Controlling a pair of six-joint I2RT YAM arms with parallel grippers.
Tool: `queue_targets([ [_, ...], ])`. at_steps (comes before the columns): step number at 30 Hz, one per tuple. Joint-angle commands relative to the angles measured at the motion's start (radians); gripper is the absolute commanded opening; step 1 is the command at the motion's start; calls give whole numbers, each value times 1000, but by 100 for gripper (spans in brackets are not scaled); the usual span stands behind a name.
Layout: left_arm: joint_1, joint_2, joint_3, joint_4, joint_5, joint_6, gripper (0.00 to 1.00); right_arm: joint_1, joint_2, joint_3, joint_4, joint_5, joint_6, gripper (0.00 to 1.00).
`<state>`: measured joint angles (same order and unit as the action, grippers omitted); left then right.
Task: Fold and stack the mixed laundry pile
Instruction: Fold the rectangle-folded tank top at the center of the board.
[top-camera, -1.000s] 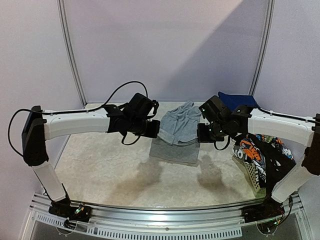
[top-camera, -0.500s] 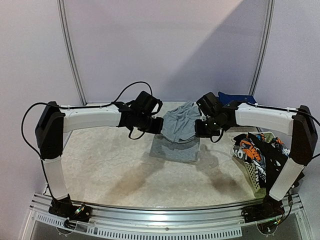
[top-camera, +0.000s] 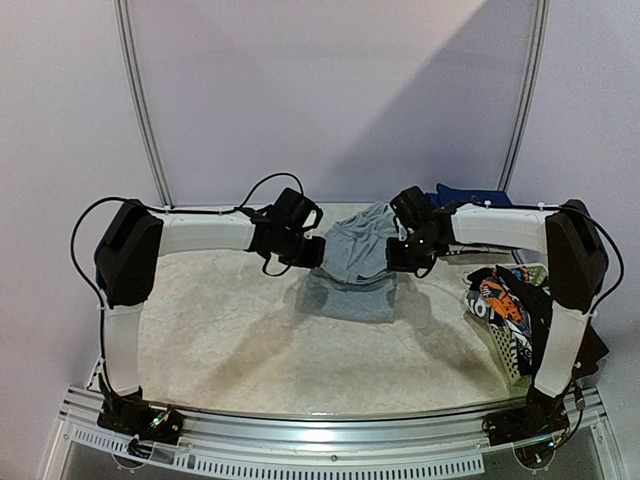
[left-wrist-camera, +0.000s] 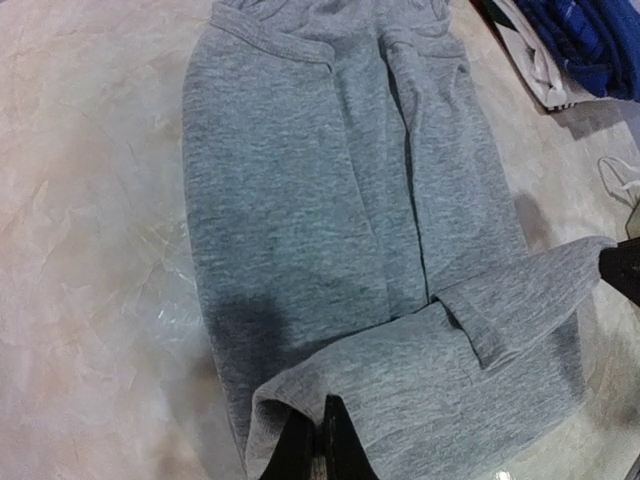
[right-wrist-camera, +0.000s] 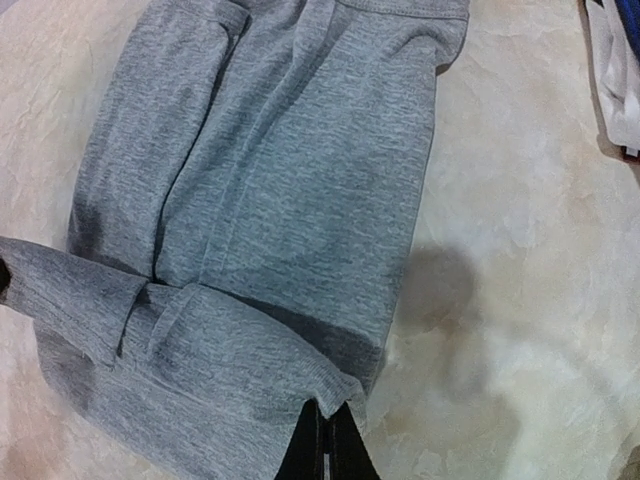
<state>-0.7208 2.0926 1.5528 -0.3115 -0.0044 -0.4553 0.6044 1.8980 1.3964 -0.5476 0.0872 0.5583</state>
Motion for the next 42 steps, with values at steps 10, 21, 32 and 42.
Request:
queue_targets([
  [10,62,133,106,21,89,6,0,-42,115,79,18,-33,0,0],
  [21,115,234,236,-25,127,-28,20,-123,214,200,36,-138,20,31],
  [32,160,115,166,-23,87,-37,53,-140,116,244,28,-205,-44,57],
  [42,96,-108,-153,73,68,-2,56,-31,93,103,170,-444,-130,41],
])
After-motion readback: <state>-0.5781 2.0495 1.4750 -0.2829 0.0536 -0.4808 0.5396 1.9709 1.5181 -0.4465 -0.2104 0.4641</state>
